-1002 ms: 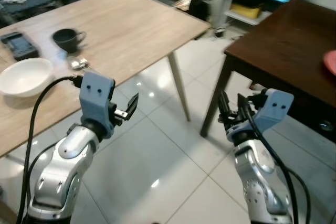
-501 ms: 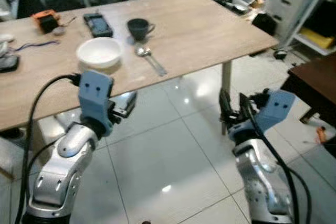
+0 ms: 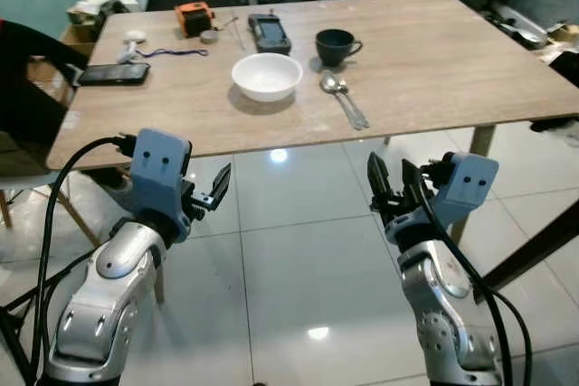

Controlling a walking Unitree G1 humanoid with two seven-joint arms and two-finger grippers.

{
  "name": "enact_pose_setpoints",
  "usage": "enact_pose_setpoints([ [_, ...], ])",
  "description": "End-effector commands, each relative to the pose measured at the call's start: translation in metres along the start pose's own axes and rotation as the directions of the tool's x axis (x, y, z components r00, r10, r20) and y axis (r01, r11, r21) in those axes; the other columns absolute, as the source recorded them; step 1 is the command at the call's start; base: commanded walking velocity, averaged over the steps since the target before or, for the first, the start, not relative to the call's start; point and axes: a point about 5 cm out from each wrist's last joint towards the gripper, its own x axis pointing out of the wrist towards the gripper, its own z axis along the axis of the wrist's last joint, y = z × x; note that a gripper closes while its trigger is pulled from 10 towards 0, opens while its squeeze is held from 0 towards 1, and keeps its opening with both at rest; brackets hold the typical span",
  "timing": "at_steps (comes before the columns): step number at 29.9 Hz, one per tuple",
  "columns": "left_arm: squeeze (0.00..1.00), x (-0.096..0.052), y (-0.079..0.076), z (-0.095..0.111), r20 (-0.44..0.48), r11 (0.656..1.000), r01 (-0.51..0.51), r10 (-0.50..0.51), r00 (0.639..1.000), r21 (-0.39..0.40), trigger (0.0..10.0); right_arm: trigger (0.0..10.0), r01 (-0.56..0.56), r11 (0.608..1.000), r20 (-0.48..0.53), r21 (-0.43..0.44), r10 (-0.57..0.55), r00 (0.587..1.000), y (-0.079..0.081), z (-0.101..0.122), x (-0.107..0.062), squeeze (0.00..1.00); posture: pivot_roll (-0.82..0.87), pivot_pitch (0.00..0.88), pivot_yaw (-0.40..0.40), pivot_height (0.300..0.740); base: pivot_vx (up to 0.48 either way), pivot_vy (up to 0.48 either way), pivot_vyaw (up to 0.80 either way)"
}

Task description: Setting the table

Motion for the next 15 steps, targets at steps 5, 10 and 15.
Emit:
enact_pose_setpoints([
  [5,0.0,-0.0008,0.0049,-0.0037,-0.014,1.0,-0.024,0.024,1.0,0.019,10.0,10.0,-0.009,1.0,-0.006,-0.007,0.009,1.0,0.0029,-0.0025,-0.002,0.0,0.08,0.15,0.064,0.74,0.0,0.0,0.78],
  [10,0.0,0.0019,0.0055,-0.0034,-0.005,0.999,-0.032,0.032,0.999,0.021,10.0,10.0,-0.018,1.0,0.004,0.009,0.017,1.0,0.0057,-0.0021,-0.0031,0.0,0.08,0.15,0.063,0.74,0.449,0.0,0.0],
  [15,0.0,0.0028,0.0053,-0.0032,-0.006,0.999,-0.03,0.03,1.0,0.023,10.0,10.0,-0.004,1.0,0.01,0.018,0.004,1.0,0.0029,-0.0006,-0.0035,0.0,0.08,0.152,0.064,0.74,0.456,0.0,0.0],
])
